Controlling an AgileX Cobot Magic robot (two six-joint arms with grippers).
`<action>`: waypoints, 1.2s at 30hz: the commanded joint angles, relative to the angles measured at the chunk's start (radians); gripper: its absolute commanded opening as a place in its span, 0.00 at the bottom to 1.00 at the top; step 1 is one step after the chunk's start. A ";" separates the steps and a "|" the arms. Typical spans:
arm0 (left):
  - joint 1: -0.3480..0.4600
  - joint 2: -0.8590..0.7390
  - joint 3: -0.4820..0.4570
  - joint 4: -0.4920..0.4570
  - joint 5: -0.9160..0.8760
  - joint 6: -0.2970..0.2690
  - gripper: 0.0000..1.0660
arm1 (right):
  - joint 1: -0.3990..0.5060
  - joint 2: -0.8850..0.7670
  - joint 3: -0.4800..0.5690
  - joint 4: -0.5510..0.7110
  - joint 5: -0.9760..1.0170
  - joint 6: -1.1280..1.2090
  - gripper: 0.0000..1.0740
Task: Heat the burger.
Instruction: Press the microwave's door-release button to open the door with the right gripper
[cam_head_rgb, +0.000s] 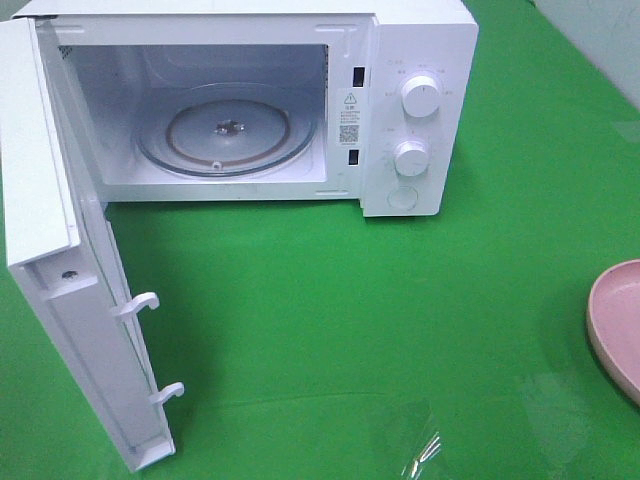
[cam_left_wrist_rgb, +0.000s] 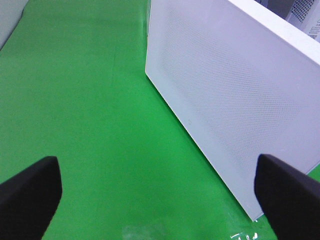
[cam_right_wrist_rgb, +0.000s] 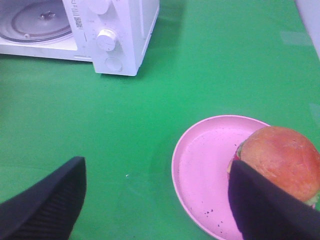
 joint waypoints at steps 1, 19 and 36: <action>0.003 -0.016 0.003 -0.002 -0.006 -0.001 0.90 | -0.041 -0.059 0.050 0.009 -0.023 -0.013 0.71; 0.003 -0.016 0.003 -0.002 -0.006 -0.001 0.90 | -0.058 -0.136 0.075 0.005 -0.013 -0.014 0.71; 0.003 -0.016 0.003 -0.002 -0.006 -0.001 0.90 | -0.058 -0.136 0.075 0.005 -0.013 -0.014 0.71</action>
